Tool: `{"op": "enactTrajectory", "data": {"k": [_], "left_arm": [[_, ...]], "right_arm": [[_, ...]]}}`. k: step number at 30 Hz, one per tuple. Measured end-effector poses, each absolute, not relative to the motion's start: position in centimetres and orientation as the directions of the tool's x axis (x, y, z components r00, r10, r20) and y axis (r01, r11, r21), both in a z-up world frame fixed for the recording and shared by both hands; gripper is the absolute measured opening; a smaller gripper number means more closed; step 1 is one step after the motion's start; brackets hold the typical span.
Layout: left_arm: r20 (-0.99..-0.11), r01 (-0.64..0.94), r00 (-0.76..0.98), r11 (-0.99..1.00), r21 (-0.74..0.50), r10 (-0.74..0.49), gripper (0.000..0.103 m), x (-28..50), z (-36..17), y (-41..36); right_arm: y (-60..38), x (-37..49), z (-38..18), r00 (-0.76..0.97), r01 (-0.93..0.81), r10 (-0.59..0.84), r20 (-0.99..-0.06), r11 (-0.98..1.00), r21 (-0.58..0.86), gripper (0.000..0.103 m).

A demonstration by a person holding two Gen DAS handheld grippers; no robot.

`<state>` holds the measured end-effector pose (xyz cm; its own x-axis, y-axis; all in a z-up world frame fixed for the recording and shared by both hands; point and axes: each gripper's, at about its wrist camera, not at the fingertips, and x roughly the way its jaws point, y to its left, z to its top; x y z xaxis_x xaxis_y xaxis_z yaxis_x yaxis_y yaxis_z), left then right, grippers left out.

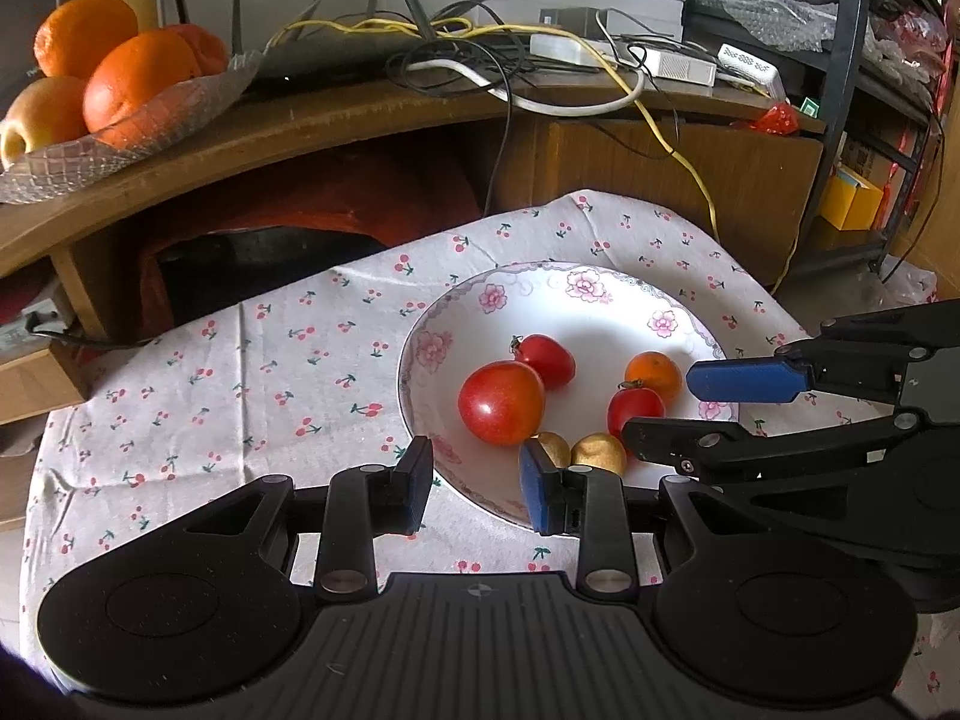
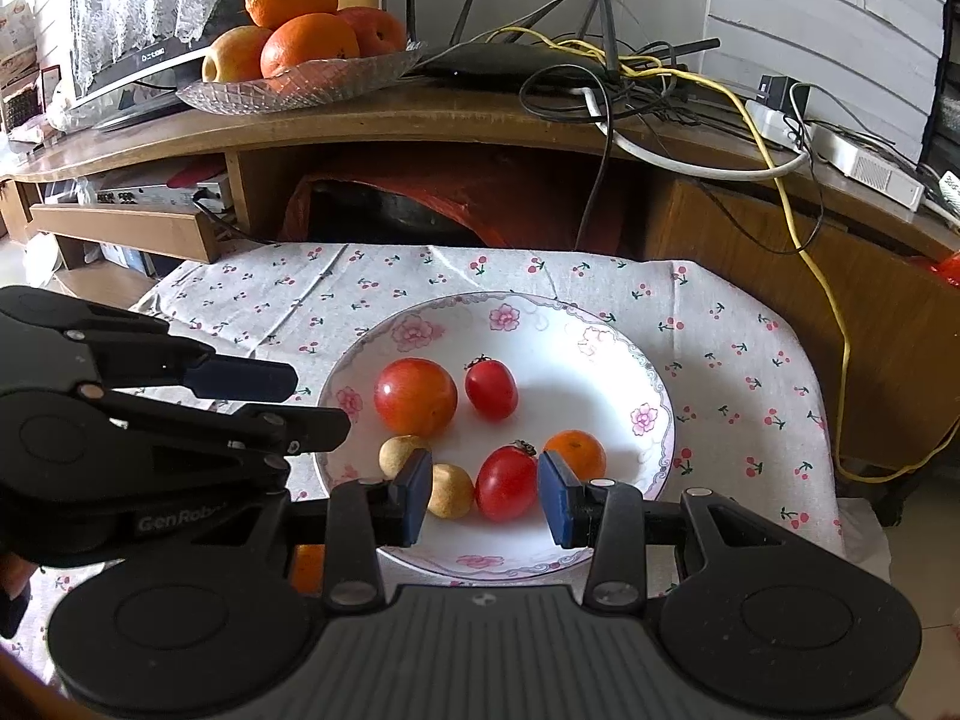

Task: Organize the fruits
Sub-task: 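Open the right tool to drop the red tomato into the bowl, then withdraw both tools from the bowl toward the remaining fruits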

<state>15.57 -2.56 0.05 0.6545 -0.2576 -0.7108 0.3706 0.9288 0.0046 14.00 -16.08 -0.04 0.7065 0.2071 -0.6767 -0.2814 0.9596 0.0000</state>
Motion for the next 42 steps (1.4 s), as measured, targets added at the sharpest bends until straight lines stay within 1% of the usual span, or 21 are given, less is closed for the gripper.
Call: {"op": "enactTrajectory", "data": {"k": [42], "left_arm": [[-0.733, 0.342, 0.652, 0.938, 0.053, -0.196, 0.036, 12.1, 1.0, -1.3]], "right_arm": [[-14.0, 10.6, 0.4, 0.683, -0.305, 0.218, -0.697, 0.952, -0.002, 0.039]]}}
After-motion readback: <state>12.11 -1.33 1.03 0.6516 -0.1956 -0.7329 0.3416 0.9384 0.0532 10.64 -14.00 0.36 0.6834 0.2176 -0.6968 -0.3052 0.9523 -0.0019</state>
